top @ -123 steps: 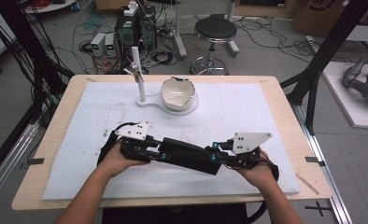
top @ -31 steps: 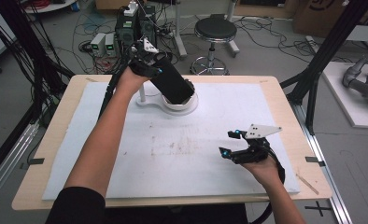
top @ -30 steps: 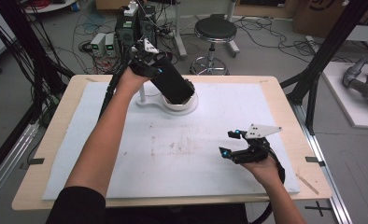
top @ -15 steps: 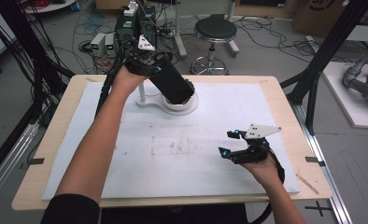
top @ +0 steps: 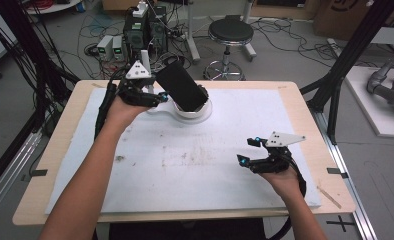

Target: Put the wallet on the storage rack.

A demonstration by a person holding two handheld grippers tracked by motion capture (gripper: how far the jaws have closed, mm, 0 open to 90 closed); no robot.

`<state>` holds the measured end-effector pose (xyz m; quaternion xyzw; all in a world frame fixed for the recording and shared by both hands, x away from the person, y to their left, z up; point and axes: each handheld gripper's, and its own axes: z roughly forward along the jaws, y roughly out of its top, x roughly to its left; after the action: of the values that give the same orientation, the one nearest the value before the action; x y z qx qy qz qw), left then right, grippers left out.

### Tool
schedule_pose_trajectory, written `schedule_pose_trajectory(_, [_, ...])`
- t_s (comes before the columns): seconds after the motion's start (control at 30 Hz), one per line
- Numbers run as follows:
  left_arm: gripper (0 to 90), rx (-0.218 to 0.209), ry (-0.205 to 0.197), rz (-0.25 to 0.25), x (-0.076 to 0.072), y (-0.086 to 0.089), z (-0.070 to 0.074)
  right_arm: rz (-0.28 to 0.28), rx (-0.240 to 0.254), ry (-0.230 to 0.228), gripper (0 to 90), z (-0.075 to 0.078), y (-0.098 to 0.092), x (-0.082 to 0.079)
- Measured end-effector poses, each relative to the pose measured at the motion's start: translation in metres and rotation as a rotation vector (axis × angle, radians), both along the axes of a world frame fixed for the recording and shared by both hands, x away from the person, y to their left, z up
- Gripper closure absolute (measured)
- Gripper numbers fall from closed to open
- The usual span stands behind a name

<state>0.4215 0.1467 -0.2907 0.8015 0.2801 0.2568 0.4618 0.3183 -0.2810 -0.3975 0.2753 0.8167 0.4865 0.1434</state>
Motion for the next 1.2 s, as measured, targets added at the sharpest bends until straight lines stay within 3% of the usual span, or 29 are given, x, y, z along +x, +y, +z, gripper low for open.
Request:
schedule_pose_trajectory(0.13, [31.0,0.004,0.012,-0.024,-0.017,0.012,-0.019,-0.011,-0.004,-0.002,25.7,0.0,0.0,-0.001])
schedule_pose_trajectory(0.23, [30.5,-0.021,0.028,-0.023,-0.026,0.024,-0.035,-0.025,-0.029,-0.015,25.5,-0.002,0.0,-0.001])
schedule_pose_trajectory(0.37, [28.9,-0.065,0.032,-0.037,-0.041,0.034,-0.049,-0.039,-0.027,-0.016,24.5,-0.002,-0.001,-0.001])
schedule_pose_trajectory(0.6, [26.2,-0.102,0.035,-0.105,-0.067,0.034,-0.066,-0.077,-0.012,-0.023,22.5,-0.002,-0.006,0.003])
schedule_pose_trajectory(0.63, [25.6,-0.131,0.042,-0.123,-0.074,0.033,-0.07,-0.086,-0.008,-0.02,22.5,-0.001,-0.007,0.003])
schedule_pose_trajectory(0.73, [25.5,-0.145,0.041,-0.144,-0.083,0.033,-0.075,-0.103,0.002,-0.018,22.1,-0.001,-0.01,0.003])
schedule_pose_trajectory(0.87, [23.6,-0.157,0.045,-0.165,-0.087,0.034,-0.08,-0.118,-0.001,-0.031,21.9,-0.001,-0.011,0.004])
schedule_pose_trajectory(0.93, [23.2,-0.188,0.053,-0.171,-0.091,0.038,-0.086,-0.132,0.001,-0.026,21.6,-0.001,-0.012,0.004])
schedule_pose_trajectory(1.2, [17.4,-0.171,0.076,-0.178,-0.089,0.039,-0.102,-0.155,-0.008,-0.001,20.2,-0.007,-0.021,0.009])
